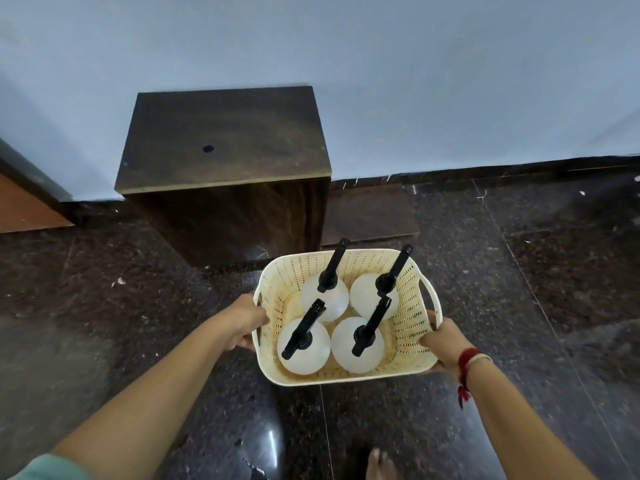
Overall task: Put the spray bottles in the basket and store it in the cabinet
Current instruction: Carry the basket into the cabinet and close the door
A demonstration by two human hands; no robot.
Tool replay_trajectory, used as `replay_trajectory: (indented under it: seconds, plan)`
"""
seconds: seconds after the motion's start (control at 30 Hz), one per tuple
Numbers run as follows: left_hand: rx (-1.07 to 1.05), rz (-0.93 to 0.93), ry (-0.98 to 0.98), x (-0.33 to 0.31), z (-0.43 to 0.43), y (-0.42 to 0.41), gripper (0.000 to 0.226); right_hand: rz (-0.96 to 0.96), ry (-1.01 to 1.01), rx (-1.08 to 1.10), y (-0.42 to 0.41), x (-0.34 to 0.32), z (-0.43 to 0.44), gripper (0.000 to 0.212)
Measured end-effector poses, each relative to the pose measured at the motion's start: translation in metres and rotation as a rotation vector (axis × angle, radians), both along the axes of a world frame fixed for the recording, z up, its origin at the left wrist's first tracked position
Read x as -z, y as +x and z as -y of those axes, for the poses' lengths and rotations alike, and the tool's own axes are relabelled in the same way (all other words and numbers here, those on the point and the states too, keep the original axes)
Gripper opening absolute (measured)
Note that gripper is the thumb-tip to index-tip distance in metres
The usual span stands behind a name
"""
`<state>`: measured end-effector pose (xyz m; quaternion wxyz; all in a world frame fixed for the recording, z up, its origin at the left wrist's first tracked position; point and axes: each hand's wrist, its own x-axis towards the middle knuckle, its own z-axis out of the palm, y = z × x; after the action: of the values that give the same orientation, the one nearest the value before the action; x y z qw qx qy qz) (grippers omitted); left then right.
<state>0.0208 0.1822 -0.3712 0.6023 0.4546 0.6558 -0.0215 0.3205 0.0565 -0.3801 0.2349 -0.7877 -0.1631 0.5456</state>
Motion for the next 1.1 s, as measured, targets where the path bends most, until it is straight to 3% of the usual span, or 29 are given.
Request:
replay_trajectory:
  seconds: [0.37, 0.5, 0.57, 0.6, 0.67, 0.73, 0.8, 0.9, 1.1]
  plan:
    - [-0.006, -0.028, -0.01, 0.018, -0.062, 0.067, 0.031, -0.075, 0.066, -0.006, 0.067, 0.035, -0.054, 0.045]
    - [-0.046, -0.069, -0.07, 0.024, -0.085, 0.101, 0.021, -0.095, 0.048, -0.031, 0.108, 0.04, -0.07, 0.047]
    - [-0.054, -0.164, 0.028, 0.016, -0.098, 0.12, 0.05, -0.077, 0.043, -0.034, 0.129, 0.038, -0.077, 0.048]
    - [0.022, -0.301, 0.238, 0.012, -0.106, 0.126, 0.061, -0.061, 0.047, -0.028, 0.138, 0.035, -0.081, 0.049]
    - [0.344, -0.7, 0.854, 0.003, -0.122, 0.141, 0.06, -0.025, 0.042, -0.034, 0.15, 0.031, -0.087, 0.049]
    - [0.643, -0.841, 1.213, -0.005, -0.139, 0.162, 0.045, -0.024, 0.007, -0.041, 0.157, 0.031, -0.09, 0.047]
    - [0.855, -0.879, 1.27, -0.004, -0.158, 0.181, 0.039, -0.062, -0.017, -0.023, 0.162, 0.037, -0.092, 0.046]
    - [1.099, -1.069, 1.205, 0.016, -0.184, 0.203, 0.061, -0.095, -0.038, 0.025, 0.164, 0.053, -0.092, 0.044]
    - [1.429, -1.365, 1.061, 0.067, -0.206, 0.212, 0.063, -0.148, -0.073, 0.117, 0.152, 0.094, -0.094, 0.044]
